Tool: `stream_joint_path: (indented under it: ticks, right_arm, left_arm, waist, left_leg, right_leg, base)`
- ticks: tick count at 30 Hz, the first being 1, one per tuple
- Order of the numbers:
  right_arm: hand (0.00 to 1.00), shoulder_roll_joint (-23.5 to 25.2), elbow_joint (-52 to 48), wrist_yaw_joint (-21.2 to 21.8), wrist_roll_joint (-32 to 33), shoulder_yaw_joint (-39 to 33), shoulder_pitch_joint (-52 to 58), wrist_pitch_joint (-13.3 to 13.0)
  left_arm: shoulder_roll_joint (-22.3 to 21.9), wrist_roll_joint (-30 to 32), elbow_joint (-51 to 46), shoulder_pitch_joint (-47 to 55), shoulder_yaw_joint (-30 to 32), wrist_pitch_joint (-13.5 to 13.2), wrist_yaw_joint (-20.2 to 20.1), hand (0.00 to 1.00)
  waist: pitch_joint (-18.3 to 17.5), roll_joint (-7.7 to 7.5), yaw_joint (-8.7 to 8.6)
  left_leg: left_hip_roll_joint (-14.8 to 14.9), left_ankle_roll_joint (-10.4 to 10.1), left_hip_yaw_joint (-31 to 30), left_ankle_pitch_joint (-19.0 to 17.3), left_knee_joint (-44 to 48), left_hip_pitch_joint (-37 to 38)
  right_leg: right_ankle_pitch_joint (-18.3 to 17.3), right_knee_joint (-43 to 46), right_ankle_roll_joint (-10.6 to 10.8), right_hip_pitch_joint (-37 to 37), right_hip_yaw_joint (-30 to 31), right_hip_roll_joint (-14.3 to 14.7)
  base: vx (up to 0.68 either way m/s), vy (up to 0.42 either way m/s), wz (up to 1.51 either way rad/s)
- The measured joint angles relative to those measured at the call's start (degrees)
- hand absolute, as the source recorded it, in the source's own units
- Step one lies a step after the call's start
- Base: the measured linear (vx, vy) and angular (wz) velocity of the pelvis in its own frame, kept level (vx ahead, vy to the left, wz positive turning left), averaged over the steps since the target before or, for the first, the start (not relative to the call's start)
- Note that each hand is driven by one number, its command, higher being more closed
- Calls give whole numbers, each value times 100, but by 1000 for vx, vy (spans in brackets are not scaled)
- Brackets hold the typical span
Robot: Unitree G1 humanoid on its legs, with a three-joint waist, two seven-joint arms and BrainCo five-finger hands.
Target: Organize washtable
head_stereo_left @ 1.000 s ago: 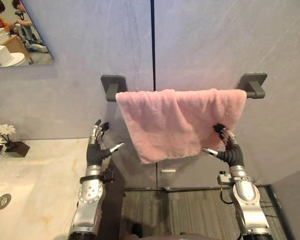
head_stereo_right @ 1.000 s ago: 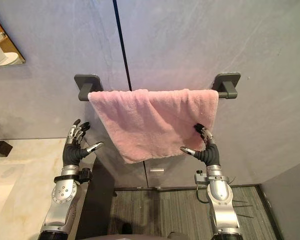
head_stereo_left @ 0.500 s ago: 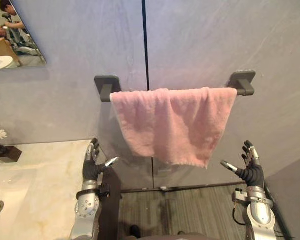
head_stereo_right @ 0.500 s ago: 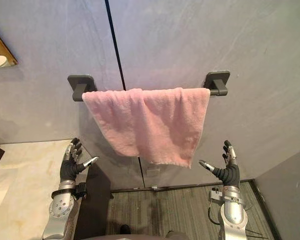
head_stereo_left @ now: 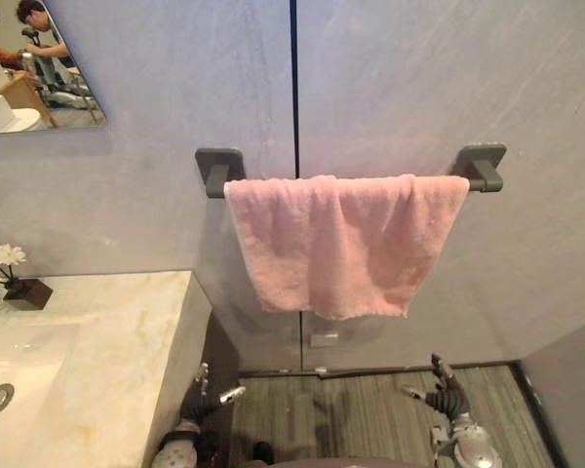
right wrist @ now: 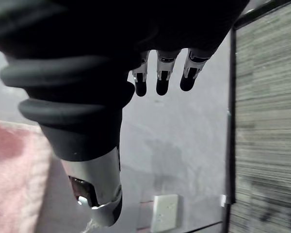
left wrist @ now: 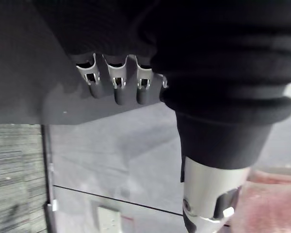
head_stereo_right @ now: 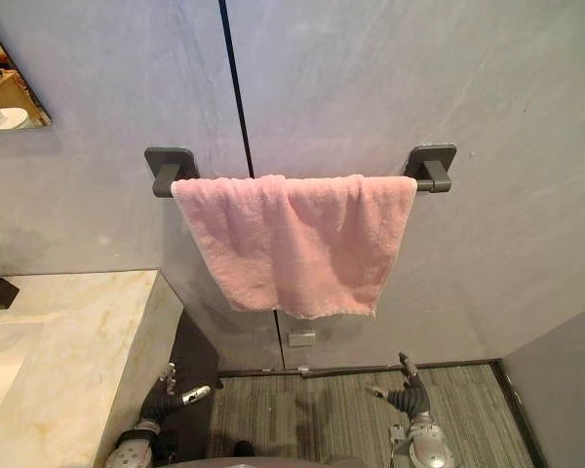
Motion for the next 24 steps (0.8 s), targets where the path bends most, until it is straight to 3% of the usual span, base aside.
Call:
stream_joint_path:
  ticks: [11,15,16,19,20,21,23,24]
  right_arm:
    - [0,-167,633,21,-234,51,-128,106]
    - [0,-204,714,6,-234,269,-347,146]
    - [0,-197,712,-5,-233,330,-457,189]
    - [0,-106,693,-21,-218,428,-569,215]
    - [0,-23,662,-22,-208,454,-564,227]
    - [0,9,610,-21,-206,470,-494,229]
    - [0,88,395,-17,-111,590,-323,216]
    - [0,90,336,-20,-101,595,-334,217]
  left_arm:
    - [-42,210,742,4,33,102,67,0]
    - [-56,198,792,-31,38,108,148,0]
    - [-56,192,786,-98,38,110,161,0]
    - [-43,147,692,-433,47,123,224,0]
    - [-53,145,571,-527,82,111,260,0]
    - [-54,145,536,-546,83,111,270,0]
    - [-54,137,320,-511,147,105,366,0]
    - [-66,134,285,-515,165,110,401,0]
  waist:
    - [22,20,61]
    - [76,4,91]
    - [109,57,127]
    - [307,-23,201]
    - [379,-62,212]
    - [387,-58,209]
    - [318,-228,239]
    - [320,-267,265]
  left_leg:
    - [17,-11,-31,-27,0,117]
    - [46,-11,108,-34,28,-111]
    - [58,-14,184,-35,45,-241]
    - [127,114,182,-179,691,-854]
    - [143,151,22,-252,975,-1047]
    - [107,148,-86,-288,1106,-1090]
    - [1,154,-401,-328,1820,-1608]
    - [-12,152,-414,-329,1938,-1716]
  right_leg:
    - [-141,106,-20,71,-16,8]
    - [-157,313,-22,-319,140,26]
    - [-194,512,-22,-563,193,29]
    - [-381,1258,151,-1119,389,-18]
    - [-813,2235,210,-1296,638,-40]
    - [-961,2729,247,-1339,702,-78]
    - [-1241,3826,432,-1190,1181,-245]
    - [-1252,3819,414,-1116,1306,-280]
  base:
    - [-2,-9,1]
    - [-15,0,-19]
    - [-11,-2,-27]
    - [-25,2,14]
    - [-15,-10,61]
    - [14,-38,93]
    - [-8,-196,95]
    - [-140,-312,69]
